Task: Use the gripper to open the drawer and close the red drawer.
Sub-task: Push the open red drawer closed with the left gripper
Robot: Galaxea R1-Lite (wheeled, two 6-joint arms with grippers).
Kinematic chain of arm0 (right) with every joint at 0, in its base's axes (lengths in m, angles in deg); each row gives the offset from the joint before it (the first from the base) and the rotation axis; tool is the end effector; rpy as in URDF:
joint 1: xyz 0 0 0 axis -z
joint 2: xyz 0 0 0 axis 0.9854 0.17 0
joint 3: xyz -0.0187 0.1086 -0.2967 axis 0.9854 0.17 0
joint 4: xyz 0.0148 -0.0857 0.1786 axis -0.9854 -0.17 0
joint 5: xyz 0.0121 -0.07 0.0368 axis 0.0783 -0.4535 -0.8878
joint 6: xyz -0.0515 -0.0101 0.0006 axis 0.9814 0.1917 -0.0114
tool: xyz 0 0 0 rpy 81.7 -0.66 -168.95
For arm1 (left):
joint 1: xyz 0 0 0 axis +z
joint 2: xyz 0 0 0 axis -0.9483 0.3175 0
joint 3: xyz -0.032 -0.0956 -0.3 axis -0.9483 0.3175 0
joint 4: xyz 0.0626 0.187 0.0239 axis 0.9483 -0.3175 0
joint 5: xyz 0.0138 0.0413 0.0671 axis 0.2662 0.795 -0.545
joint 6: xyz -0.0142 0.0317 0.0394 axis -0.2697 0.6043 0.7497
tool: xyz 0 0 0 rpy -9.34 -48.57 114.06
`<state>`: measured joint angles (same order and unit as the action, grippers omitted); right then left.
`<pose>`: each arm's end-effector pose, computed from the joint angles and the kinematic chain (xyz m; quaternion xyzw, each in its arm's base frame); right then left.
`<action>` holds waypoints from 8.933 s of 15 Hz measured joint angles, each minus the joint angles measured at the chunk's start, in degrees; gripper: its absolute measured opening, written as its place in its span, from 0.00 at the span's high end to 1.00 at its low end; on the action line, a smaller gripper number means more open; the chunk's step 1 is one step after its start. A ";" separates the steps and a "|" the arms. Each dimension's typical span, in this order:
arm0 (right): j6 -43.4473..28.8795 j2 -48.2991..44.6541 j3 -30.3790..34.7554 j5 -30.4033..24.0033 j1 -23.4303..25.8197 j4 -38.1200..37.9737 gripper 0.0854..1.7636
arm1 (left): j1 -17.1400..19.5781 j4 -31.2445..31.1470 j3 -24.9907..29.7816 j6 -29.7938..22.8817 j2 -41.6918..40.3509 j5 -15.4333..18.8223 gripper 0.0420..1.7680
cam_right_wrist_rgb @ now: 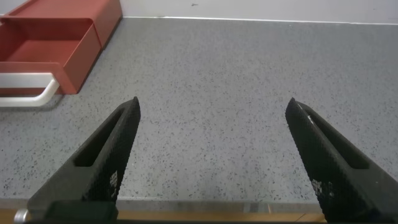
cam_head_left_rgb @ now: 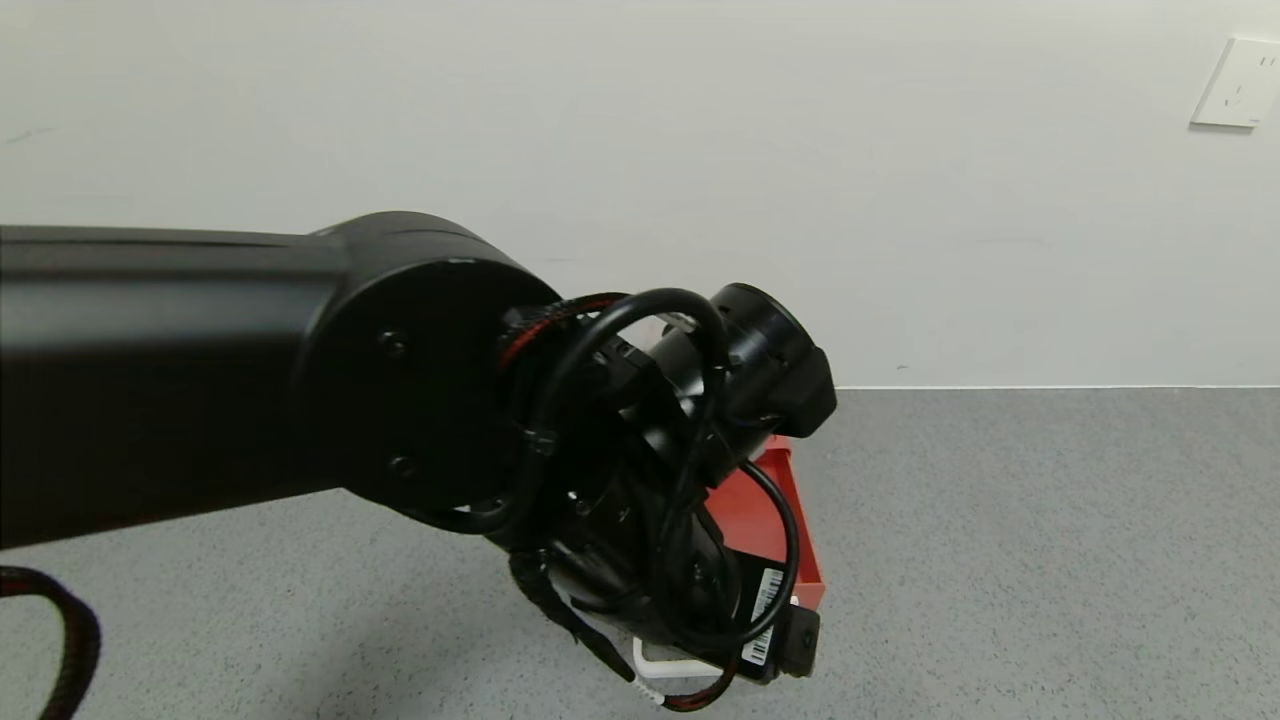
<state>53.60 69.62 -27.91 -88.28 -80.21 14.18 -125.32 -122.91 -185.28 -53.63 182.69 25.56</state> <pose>-0.0003 -0.0002 0.0751 0.0062 0.0011 -0.0026 1.0000 0.2193 -0.2983 0.2093 0.0474 0.5446 -0.2524 0.7984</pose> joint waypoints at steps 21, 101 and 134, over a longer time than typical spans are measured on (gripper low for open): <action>0.00 0.00 0.00 -0.02 0.00 0.04 0.03 | -1.89 22.27 -2.62 -0.35 16.62 10.57 0.01; 0.02 0.00 0.00 -0.02 0.00 0.04 0.03 | 0.39 19.21 4.02 -21.86 20.53 -26.42 0.01; 0.05 0.00 0.00 -0.02 0.00 0.04 0.03 | 8.66 21.11 -7.85 -8.70 26.32 -26.03 0.01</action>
<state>53.65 69.62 -27.91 -88.31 -80.21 14.21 -116.67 -101.79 -193.13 -62.34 209.01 -0.47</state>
